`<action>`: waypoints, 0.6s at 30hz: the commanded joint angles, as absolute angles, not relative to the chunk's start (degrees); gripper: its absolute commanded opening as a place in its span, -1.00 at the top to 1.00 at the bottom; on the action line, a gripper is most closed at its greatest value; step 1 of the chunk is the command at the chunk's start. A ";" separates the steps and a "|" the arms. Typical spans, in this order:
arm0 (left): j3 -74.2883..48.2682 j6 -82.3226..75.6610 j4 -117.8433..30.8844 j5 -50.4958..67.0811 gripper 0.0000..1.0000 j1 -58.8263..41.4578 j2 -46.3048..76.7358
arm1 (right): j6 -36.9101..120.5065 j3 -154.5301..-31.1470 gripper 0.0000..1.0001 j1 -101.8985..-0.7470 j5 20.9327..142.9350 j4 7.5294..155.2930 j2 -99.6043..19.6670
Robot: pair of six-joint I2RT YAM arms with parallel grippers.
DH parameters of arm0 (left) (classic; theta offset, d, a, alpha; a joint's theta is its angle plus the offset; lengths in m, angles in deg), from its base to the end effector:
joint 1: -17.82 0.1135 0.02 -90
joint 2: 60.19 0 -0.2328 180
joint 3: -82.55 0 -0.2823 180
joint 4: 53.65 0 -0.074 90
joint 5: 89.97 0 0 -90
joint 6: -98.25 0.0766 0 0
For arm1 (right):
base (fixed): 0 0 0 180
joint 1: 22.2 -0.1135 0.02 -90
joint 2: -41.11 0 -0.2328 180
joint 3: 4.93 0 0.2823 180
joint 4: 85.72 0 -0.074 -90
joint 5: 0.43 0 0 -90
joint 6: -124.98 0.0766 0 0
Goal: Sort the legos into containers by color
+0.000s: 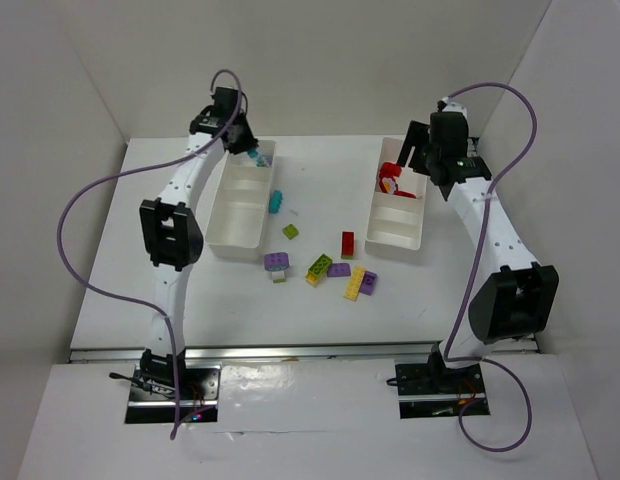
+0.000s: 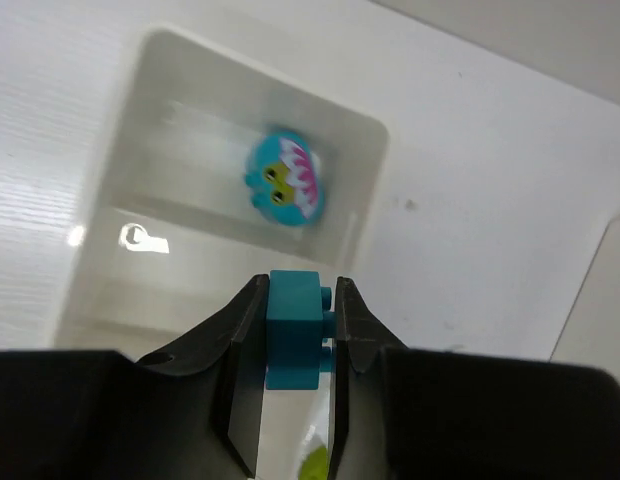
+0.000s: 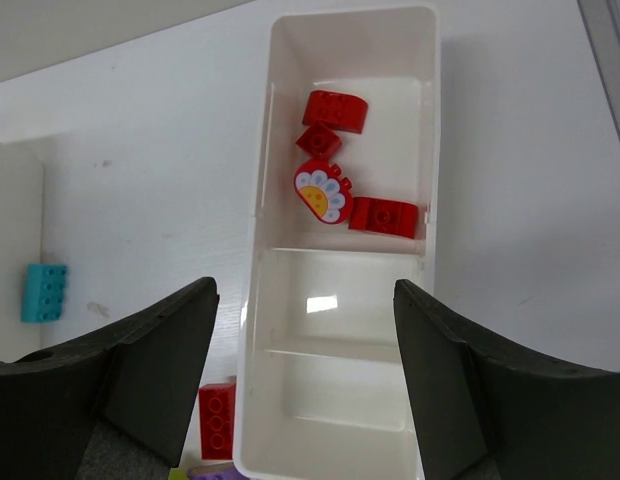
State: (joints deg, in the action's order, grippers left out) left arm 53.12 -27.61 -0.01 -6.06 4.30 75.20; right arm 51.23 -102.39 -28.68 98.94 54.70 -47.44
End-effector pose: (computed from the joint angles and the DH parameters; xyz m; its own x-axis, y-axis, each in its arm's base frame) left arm 0.5617 -0.1267 0.2575 -0.5790 -0.4599 -0.6733 -0.2313 0.8845 -0.4052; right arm 0.4204 0.0352 0.3137 -0.4788 0.2235 -0.8490 0.1685 0.9725 0.1610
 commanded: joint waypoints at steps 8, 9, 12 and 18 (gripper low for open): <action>58.08 -28.75 -10.69 0.20 0.79 8.06 81.57 | 51.68 -107.37 -0.57 -28.35 100.20 52.65 -48.54; 58.08 -28.75 -10.70 0.21 0.79 8.58 82.45 | 51.68 -107.38 -0.57 -28.35 100.21 52.13 -49.06; 58.70 -29.28 -11.41 0.73 0.50 8.59 83.16 | 51.68 -107.38 -0.57 -28.35 100.74 51.60 -49.06; 56.16 -29.28 -13.16 2.14 -1.00 8.59 81.15 | 52.29 -107.91 -0.57 -28.35 101.26 51.60 -49.59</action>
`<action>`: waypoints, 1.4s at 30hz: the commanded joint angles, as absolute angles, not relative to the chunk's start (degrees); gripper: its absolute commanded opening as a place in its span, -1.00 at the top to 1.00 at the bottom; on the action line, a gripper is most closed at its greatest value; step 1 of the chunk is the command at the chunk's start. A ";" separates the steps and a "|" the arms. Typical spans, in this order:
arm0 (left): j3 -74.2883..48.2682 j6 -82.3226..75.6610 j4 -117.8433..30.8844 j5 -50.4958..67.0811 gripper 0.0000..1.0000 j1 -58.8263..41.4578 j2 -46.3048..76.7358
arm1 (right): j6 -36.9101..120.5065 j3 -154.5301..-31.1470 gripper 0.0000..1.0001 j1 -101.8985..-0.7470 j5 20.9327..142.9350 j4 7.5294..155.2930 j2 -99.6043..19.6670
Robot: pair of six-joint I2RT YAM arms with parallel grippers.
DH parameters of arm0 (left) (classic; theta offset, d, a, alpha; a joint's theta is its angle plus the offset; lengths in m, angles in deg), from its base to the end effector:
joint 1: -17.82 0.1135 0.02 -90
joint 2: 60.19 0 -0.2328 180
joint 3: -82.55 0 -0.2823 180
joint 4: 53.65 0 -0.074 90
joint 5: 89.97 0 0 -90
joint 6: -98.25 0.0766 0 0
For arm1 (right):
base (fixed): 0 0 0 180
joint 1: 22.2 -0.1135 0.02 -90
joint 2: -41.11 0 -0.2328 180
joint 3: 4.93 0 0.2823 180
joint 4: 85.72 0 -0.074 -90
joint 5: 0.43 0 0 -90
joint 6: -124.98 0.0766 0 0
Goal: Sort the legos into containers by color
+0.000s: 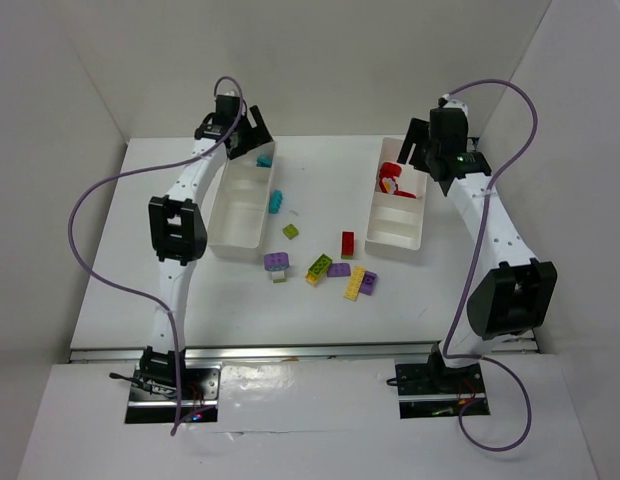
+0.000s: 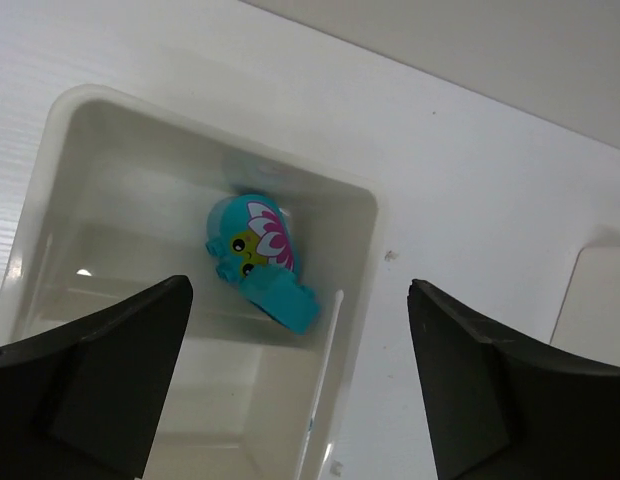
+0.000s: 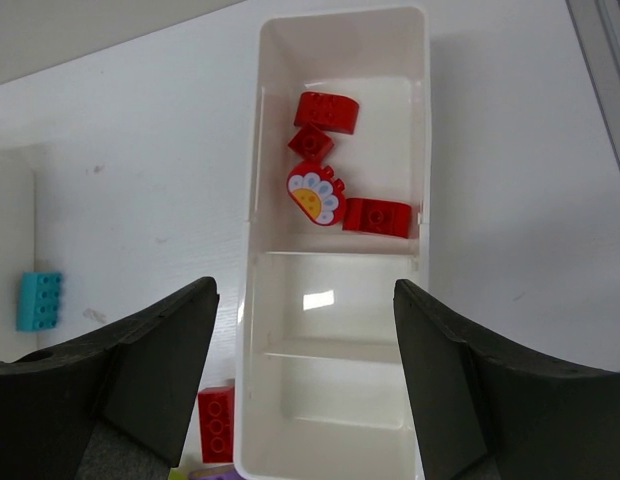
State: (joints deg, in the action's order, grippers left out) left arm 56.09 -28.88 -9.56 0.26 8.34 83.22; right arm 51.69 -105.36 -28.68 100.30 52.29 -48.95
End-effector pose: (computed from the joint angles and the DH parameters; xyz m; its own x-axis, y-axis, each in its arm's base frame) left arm 0.6014 -0.1007 0.2178 -0.5407 -0.5217 -0.6599 -0.1987 0.8415 -0.5025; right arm 0.4239 0.0338 0.3189 -0.4855 0.2292 -0.8437 0.1945 0.9692 0.1514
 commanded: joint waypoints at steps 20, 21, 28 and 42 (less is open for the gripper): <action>38.30 -13.20 -4.29 -8.84 -0.27 -5.74 70.85 | 52.83 -105.27 -0.57 -29.93 100.21 52.83 -47.92; 38.31 -13.20 -4.29 -8.85 -0.27 -5.74 71.38 | 52.83 -105.27 -0.57 -29.93 100.21 52.83 -47.31; 36.99 -14.25 -3.68 -8.76 -0.19 -2.40 72.00 | 52.83 -104.22 -0.57 -29.93 100.21 52.83 -46.78; 36.56 -12.14 -2.35 -3.23 -0.59 -1.08 74.55 | 52.30 -103.16 -0.57 -29.93 100.21 53.35 -46.78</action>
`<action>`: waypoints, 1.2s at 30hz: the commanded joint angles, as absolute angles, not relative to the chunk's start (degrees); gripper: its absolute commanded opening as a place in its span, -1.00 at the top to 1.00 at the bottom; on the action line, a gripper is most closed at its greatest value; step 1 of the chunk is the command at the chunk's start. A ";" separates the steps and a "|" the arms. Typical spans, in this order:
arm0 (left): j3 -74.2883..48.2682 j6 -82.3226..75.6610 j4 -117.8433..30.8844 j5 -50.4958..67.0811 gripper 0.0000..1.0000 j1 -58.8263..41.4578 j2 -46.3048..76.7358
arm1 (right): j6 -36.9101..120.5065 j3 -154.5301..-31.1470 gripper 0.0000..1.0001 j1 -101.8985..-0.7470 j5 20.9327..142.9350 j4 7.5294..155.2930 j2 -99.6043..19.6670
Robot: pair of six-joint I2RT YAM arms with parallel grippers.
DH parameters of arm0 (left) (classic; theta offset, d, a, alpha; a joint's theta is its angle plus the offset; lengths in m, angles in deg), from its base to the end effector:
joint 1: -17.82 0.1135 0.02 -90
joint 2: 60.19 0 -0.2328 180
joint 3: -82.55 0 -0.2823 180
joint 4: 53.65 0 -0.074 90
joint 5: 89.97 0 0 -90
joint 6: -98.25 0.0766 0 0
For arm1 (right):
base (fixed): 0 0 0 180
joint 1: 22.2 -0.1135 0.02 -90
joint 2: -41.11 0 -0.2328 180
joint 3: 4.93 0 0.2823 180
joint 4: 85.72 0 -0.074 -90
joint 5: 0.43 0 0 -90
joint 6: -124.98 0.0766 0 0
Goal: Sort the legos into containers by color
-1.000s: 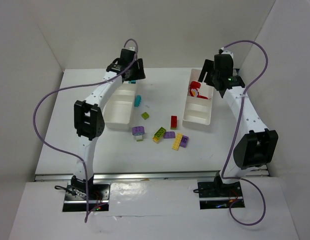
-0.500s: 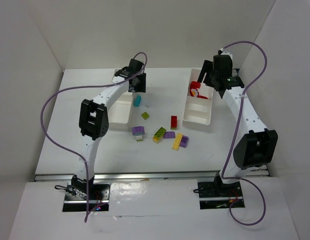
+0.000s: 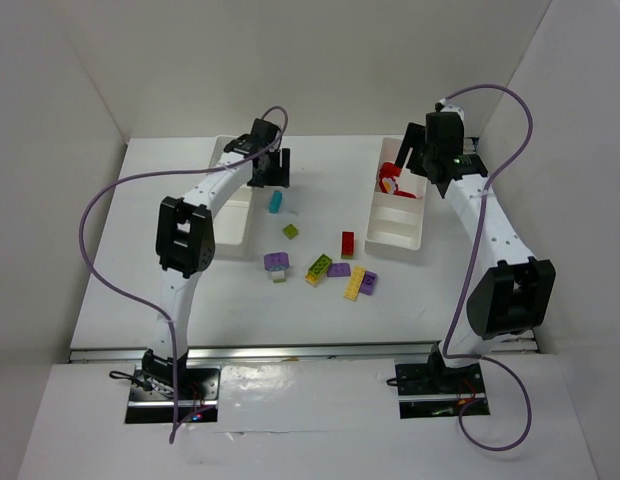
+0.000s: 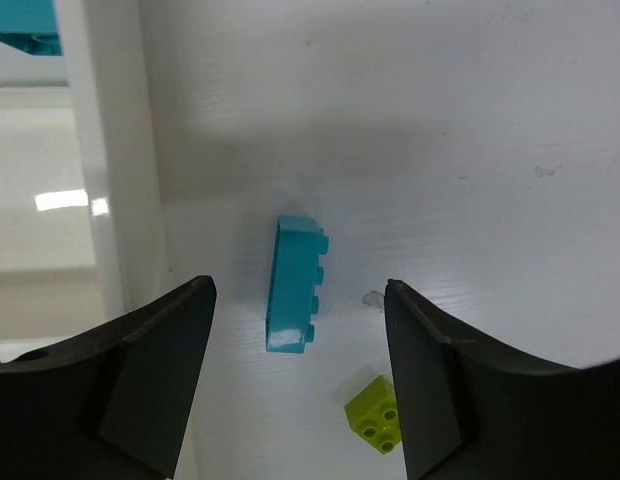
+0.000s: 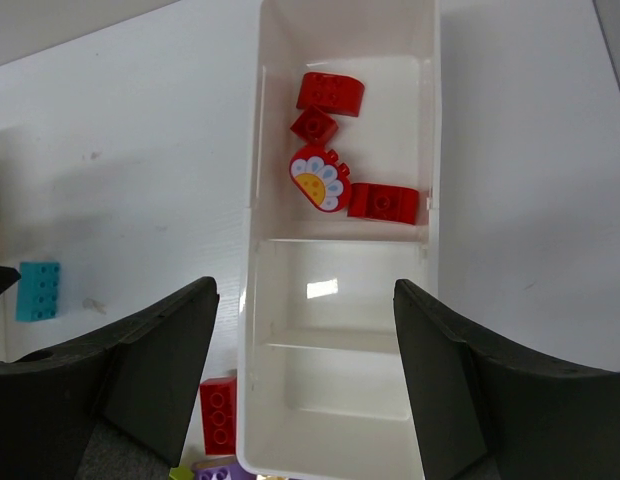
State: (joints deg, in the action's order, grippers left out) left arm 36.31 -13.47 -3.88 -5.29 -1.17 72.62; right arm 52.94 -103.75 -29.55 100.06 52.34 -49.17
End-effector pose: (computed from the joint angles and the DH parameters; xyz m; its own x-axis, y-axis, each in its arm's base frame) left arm 0.5313 -0.1753 0.1759 -0.7597 -0.1282 -0.6375 -0.0160 0.9837 -0.1788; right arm 0.4233 0.0405 0.3060 -0.5117 0.2397 -0.8251 0.1921 0.9679 0.1621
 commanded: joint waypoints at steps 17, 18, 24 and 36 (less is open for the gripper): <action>36.01 -11.61 -2.97 -8.23 0.37 -3.63 77.36 | 52.30 -103.16 -0.57 -29.93 100.21 53.35 -47.83; 36.54 -11.61 -2.36 -8.23 0.52 -4.15 76.49 | 52.30 -103.16 -0.57 -29.93 100.21 53.35 -47.83; 38.66 -12.14 -4.28 -3.67 0.74 -3.46 69.81 | 51.77 -103.16 -0.57 -29.93 100.74 53.35 -47.83; 44.63 -21.45 -5.52 -1.56 0.74 6.21 69.79 | 51.77 -101.40 -0.57 -29.93 100.21 54.41 -47.83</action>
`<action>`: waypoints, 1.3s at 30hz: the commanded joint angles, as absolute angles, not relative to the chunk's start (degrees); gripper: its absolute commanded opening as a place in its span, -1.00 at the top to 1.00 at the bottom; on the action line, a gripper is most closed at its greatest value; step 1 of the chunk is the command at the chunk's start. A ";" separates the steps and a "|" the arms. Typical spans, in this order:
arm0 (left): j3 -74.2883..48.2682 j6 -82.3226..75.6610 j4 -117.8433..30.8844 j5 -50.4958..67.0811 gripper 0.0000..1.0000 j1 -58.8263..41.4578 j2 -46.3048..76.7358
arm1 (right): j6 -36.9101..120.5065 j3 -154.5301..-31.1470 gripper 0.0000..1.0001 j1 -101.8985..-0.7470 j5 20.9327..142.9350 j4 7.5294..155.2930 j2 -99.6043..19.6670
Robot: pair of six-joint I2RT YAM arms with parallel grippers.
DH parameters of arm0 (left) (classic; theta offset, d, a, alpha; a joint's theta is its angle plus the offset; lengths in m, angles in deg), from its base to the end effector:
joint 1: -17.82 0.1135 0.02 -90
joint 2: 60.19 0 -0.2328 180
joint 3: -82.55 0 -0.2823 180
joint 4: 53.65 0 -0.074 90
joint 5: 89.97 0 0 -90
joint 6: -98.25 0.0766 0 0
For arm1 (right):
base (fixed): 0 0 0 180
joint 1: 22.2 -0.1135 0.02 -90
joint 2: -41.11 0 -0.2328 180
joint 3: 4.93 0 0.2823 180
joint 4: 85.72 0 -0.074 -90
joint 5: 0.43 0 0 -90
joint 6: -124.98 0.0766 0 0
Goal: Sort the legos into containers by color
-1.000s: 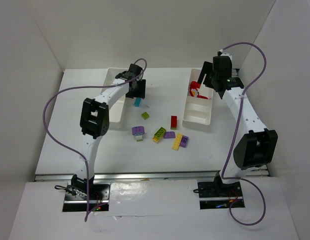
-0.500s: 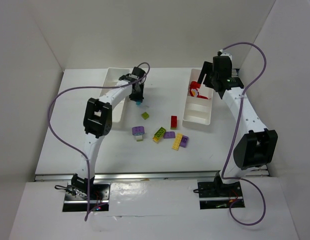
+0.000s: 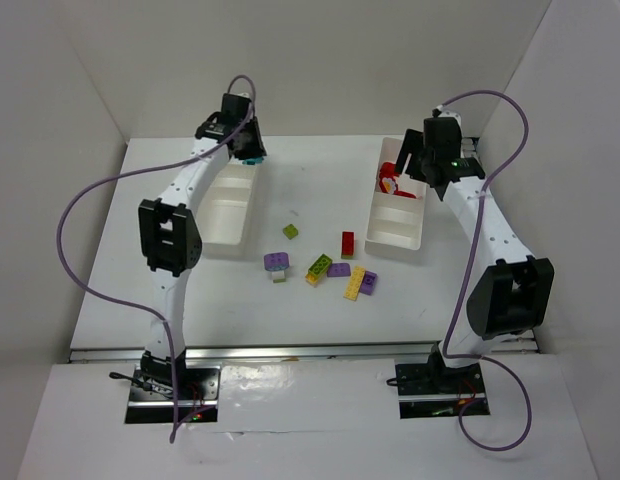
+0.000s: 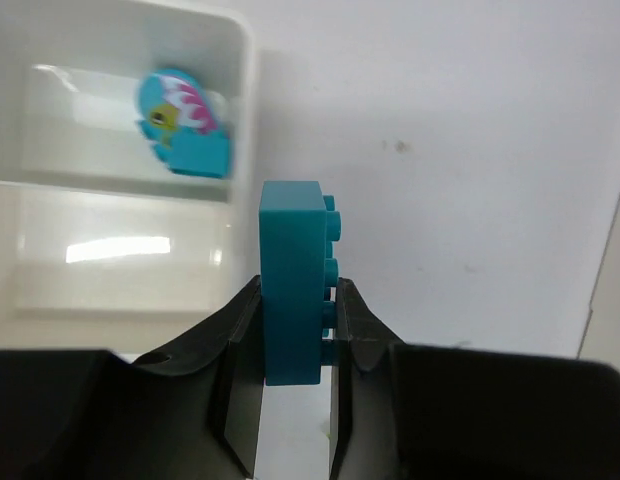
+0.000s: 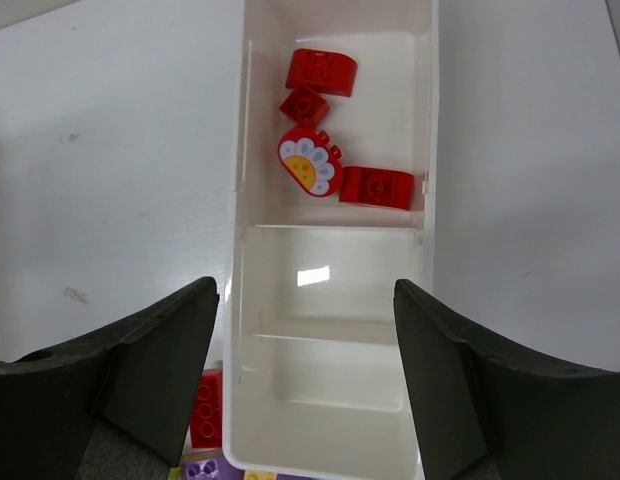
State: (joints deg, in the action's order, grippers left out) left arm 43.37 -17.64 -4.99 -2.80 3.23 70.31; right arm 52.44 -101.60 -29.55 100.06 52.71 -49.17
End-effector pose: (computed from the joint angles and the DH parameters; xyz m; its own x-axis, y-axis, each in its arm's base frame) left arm 0.5496 -0.1392 0.2477 -0.6336 -0.2857 -0.7190 -0.0695 0.9466 -0.3149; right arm 0.4220 0.0404 0.2917 -0.5385 0.2280 -0.8112 0.1922 0.9706 0.1452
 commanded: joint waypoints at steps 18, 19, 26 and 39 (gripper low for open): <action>50.53 -25.94 -15.98 5.83 -0.46 14.39 80.26 | 52.30 -104.30 -0.57 -30.98 102.58 51.42 -51.26; 50.52 -25.94 -16.76 6.53 -0.65 14.39 80.26 | 52.30 -104.91 -0.57 -30.98 102.58 50.90 -51.96; 46.14 -25.33 -17.47 9.78 -0.93 14.39 73.51 | 52.30 -105.53 -0.57 -32.22 103.11 50.89 -52.58; 11.70 -17.15 -8.08 1.89 -0.99 2.10 42.39 | 53.35 -100.97 -0.57 -38.36 102.06 52.74 -48.01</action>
